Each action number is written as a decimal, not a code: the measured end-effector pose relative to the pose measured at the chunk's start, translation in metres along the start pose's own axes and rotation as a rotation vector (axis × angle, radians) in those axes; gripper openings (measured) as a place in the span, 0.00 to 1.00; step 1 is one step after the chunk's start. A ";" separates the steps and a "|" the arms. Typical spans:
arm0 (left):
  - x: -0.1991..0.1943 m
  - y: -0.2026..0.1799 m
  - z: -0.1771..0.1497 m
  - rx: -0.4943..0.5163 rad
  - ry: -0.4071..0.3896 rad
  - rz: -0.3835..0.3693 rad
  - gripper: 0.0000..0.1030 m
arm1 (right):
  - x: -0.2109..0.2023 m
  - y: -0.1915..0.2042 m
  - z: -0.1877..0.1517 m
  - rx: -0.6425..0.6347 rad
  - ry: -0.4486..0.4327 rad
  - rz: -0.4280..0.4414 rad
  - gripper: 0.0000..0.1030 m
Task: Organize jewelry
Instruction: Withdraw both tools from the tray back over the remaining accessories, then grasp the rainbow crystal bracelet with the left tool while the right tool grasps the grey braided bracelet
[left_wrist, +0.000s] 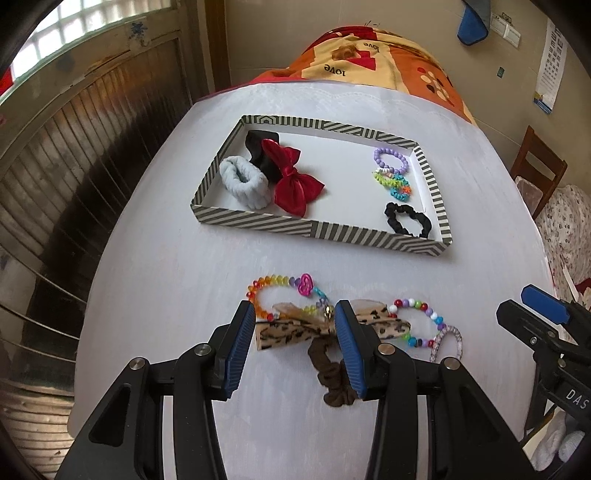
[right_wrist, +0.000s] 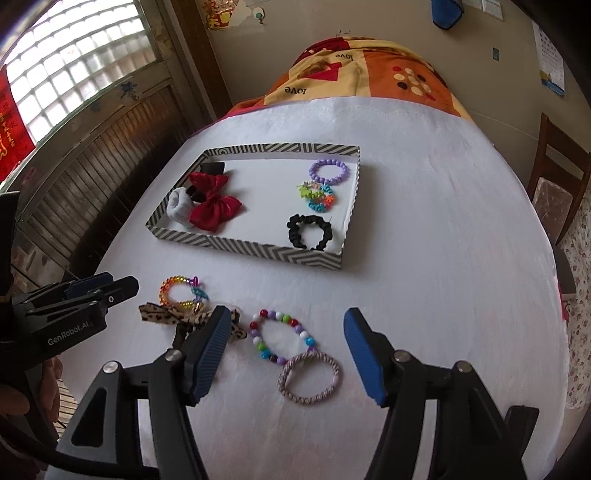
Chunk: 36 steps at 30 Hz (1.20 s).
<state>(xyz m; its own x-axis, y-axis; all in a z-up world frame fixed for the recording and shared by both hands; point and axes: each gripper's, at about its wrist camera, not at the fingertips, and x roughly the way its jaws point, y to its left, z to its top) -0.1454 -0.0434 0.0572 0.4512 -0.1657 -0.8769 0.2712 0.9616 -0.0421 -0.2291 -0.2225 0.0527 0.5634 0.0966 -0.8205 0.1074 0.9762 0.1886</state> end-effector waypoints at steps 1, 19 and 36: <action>-0.001 0.000 -0.002 0.000 -0.001 0.001 0.25 | -0.002 0.001 -0.001 -0.004 -0.001 0.000 0.65; -0.010 0.005 -0.015 -0.007 -0.009 0.002 0.25 | -0.008 0.011 -0.013 -0.041 0.022 -0.002 0.67; -0.002 0.027 -0.014 -0.050 0.025 -0.026 0.25 | 0.002 0.011 -0.011 -0.040 0.047 -0.014 0.69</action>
<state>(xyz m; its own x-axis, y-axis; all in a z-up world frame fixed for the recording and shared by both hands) -0.1506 -0.0144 0.0513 0.4229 -0.1860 -0.8869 0.2394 0.9669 -0.0887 -0.2353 -0.2090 0.0470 0.5227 0.0907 -0.8477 0.0822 0.9843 0.1560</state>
